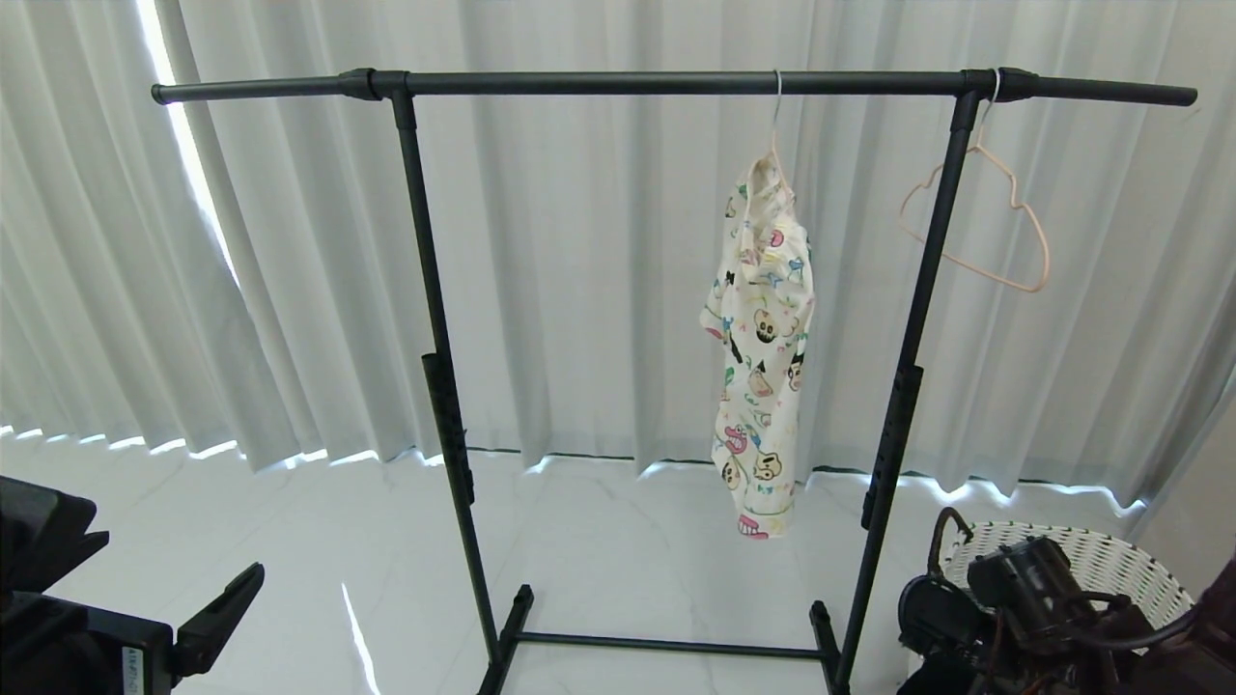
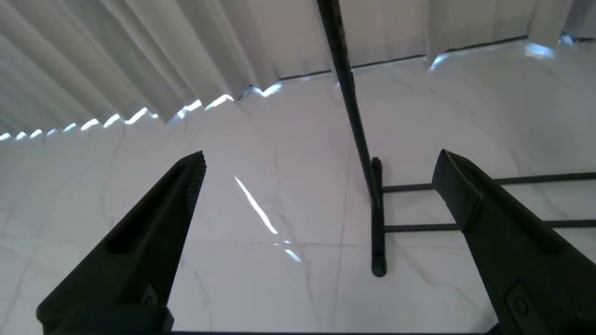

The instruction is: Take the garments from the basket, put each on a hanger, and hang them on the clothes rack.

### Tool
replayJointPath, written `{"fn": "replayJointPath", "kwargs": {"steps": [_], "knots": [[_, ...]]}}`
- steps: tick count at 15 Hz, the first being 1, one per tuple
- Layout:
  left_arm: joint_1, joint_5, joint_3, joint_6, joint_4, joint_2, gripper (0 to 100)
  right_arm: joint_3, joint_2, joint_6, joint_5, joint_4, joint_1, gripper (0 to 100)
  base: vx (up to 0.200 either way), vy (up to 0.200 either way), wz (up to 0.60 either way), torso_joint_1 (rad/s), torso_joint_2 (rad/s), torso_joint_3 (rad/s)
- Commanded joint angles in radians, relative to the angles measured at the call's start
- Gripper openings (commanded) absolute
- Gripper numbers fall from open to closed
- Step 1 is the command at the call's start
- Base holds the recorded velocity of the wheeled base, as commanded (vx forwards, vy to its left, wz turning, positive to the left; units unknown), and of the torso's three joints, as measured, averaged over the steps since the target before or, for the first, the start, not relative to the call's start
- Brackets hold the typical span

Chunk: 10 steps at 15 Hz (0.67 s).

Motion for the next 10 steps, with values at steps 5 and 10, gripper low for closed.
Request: {"fn": "replayJointPath", "kwargs": {"steps": [5,10], "knots": [[-0.002,0.0,0.001,0.0,0.0,0.004,100,-0.004,0.098,0.0,-0.018,-0.056,-0.068,100,0.0,0.0,0.0,0.0,0.0,0.0],[0.0,0.0,0.003,-0.001,0.0,0.003,100,0.005,0.129,0.0,-0.02,-0.145,-0.07,0,0.0,0.0,0.0,0.0,0.0,0.0]]}}
